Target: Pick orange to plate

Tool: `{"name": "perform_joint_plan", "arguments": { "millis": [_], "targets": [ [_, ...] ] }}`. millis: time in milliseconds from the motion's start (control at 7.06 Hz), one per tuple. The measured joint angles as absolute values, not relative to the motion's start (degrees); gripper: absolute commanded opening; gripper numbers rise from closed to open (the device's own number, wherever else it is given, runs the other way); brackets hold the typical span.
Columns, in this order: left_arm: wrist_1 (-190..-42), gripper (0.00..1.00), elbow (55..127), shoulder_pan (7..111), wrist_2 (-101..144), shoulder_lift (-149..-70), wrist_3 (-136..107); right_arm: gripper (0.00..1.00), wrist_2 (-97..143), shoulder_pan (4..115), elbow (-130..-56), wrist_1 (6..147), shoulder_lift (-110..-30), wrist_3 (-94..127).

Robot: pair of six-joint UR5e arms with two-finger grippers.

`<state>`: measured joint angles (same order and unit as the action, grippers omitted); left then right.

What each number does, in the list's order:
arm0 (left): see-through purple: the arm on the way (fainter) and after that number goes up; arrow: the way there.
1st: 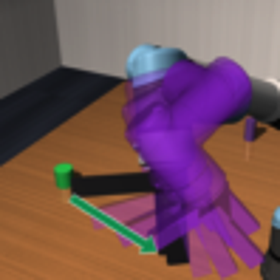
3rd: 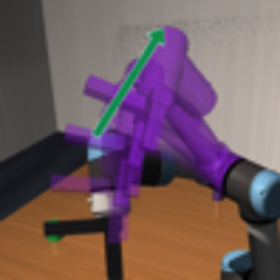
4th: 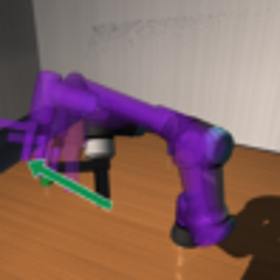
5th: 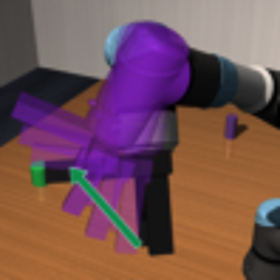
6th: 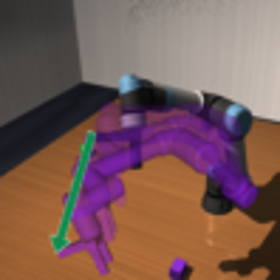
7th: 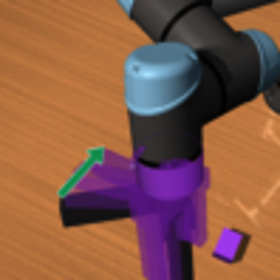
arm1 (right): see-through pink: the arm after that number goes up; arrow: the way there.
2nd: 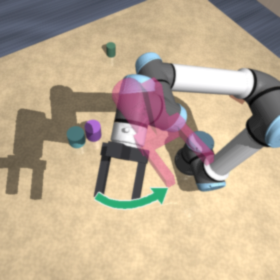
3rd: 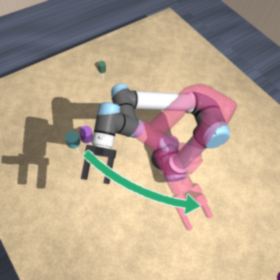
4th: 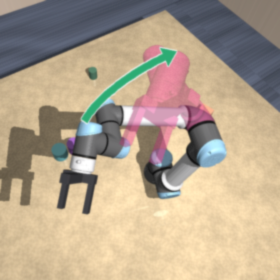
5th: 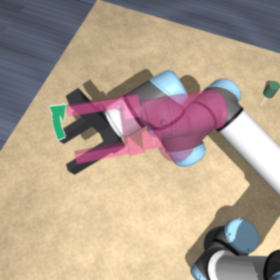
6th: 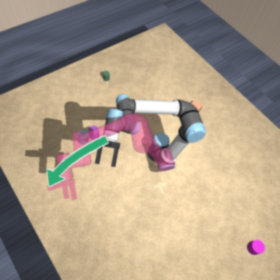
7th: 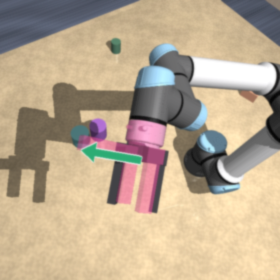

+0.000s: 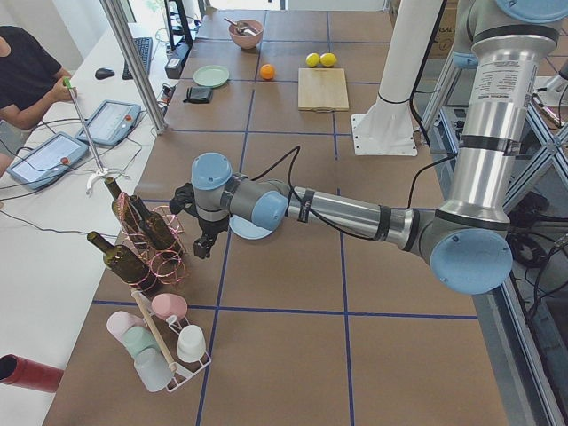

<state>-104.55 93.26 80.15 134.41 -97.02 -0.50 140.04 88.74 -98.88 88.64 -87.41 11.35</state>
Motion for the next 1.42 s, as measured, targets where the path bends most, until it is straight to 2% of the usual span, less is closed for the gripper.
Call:
{"name": "perform_joint_plan", "arguments": {
  "millis": [567,850,1134,1417],
  "targets": [
    [-120.85,0.98,90.0,67.33,129.64,-96.2,-29.52,1.0,140.29,83.71,-99.18,81.5,-86.4,24.56],
    [-125.45,0.88,89.46,61.61,123.91,-95.65,-40.54,1.0,140.24,79.35,-99.56,76.33,-86.24,32.31],
    [-127.97,0.71,88.02,58.2,120.37,-95.58,-45.32,1.0,139.8,75.96,-100.11,73.37,-85.35,38.57],
    [-131.36,0.63,85.35,56.11,118.54,-95.57,-47.62,1.0,139.6,74.94,-100.41,72.76,-84.73,40.22]
  ]
}}
